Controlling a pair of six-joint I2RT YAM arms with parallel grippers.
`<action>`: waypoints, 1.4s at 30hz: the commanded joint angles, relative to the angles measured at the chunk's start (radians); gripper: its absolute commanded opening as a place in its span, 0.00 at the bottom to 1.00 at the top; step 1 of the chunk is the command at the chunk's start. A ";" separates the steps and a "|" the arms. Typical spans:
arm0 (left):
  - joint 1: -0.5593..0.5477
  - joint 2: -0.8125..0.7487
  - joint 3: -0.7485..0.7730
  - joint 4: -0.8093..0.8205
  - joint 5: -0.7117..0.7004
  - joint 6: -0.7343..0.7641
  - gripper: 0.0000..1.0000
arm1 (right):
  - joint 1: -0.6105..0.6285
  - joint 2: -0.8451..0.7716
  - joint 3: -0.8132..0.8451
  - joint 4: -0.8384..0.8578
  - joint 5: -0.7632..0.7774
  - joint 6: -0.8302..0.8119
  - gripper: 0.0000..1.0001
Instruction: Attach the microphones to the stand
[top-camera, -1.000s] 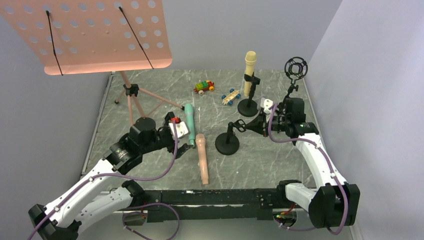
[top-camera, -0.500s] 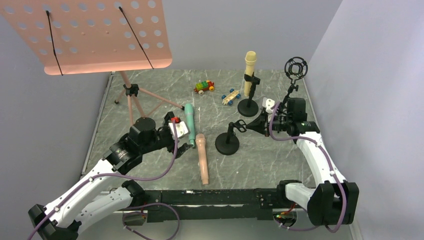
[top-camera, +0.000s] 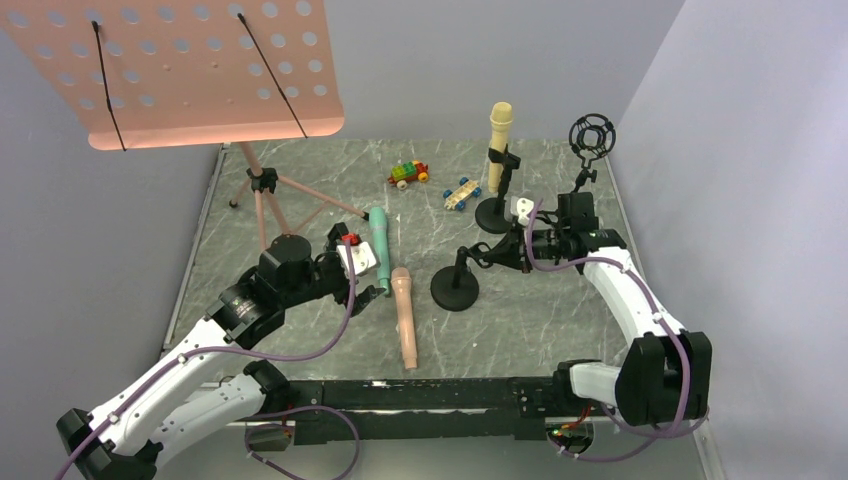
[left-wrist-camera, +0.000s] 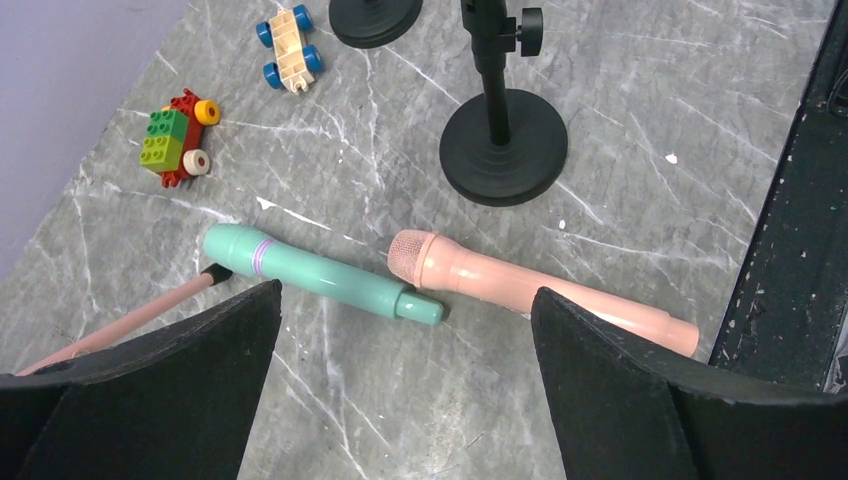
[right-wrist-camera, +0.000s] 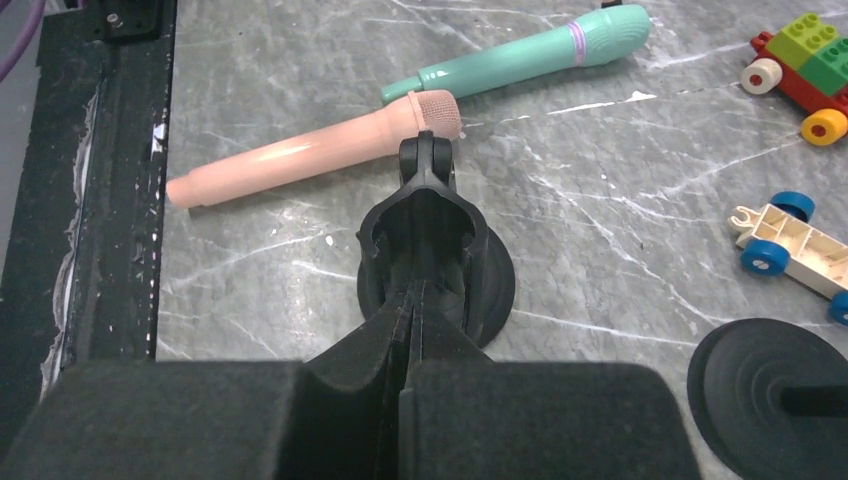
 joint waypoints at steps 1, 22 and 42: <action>0.001 -0.004 0.004 0.043 0.013 -0.015 0.99 | 0.009 0.024 0.051 -0.053 -0.030 -0.089 0.06; 0.002 0.026 -0.019 0.151 0.063 -0.225 0.99 | 0.009 -0.007 -0.007 0.006 -0.057 -0.089 0.48; -0.208 0.547 0.063 -0.067 -0.488 -1.225 0.99 | 0.010 -0.003 -0.027 0.025 -0.054 -0.089 0.51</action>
